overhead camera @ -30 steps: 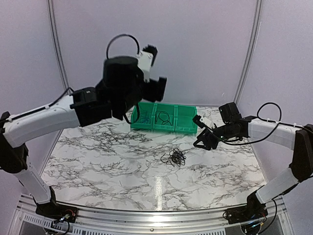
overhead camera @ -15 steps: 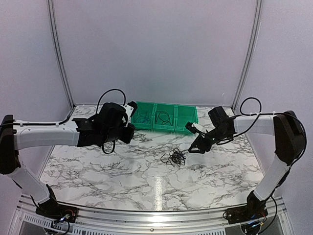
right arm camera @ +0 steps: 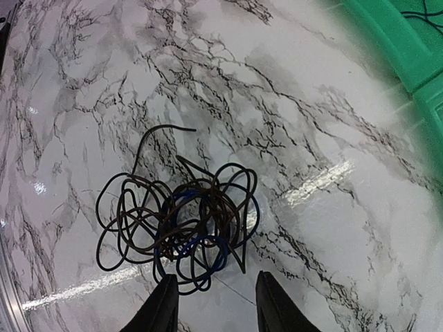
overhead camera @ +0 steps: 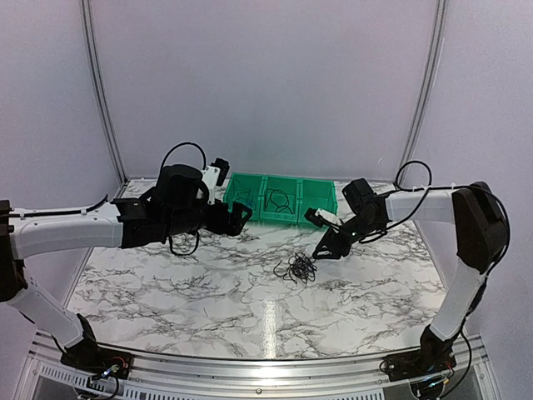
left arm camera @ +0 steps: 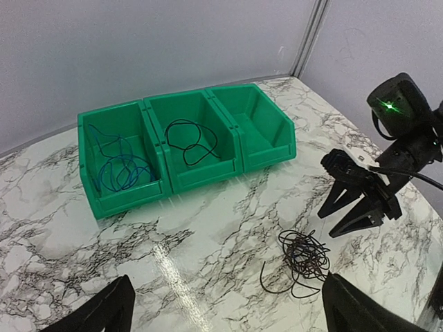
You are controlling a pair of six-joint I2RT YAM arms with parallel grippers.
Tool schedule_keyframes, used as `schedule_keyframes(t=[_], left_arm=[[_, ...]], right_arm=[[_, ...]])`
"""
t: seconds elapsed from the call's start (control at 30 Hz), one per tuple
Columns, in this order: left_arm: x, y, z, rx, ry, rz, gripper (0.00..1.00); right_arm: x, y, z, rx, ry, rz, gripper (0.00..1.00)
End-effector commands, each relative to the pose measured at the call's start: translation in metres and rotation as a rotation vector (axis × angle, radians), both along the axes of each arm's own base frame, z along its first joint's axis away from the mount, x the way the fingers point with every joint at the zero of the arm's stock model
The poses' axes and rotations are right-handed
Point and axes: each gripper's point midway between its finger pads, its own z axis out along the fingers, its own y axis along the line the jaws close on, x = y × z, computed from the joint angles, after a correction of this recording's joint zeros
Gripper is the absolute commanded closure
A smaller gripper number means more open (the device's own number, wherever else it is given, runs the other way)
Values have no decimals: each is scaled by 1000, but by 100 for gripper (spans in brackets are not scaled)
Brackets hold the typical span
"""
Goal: Untangle the cables
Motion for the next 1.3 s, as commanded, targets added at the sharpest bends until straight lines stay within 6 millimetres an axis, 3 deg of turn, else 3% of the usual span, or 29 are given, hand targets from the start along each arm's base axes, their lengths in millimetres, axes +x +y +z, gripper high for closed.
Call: schedule_keyframes(t=[0.0,0.37,0.47,0.57,0.67,0.87,1.0,1.17,1.27], left_arm=[[-15,-9,16,-63,-10,-80,5],[-25,-20,15,-34,-15,-136,10],[-23,-18,16,-27,-25,-128,10],[-22,-16,16,-22,-29,-120,10],[-19,-15,13,-10,-33,-102,11],[-12,-15,-1,0,-15,-58,7],[-13,-23,1,-47,-8,-71,8],[-22,-40,10,-158,9,-81,16],[-34,-57,5,-197,-9,-106,20]], right_arm=[[8,9,1,-14,-3,18,62],[16,10,-28,-51,32,12,71],[15,11,-32,-51,43,17,76],[15,12,-30,-45,46,16,90],[12,11,-17,-37,30,17,100],[2,9,46,3,-50,35,100],[-13,16,84,24,-106,74,100],[-34,34,104,31,-140,137,100],[-42,45,106,40,-145,164,100]])
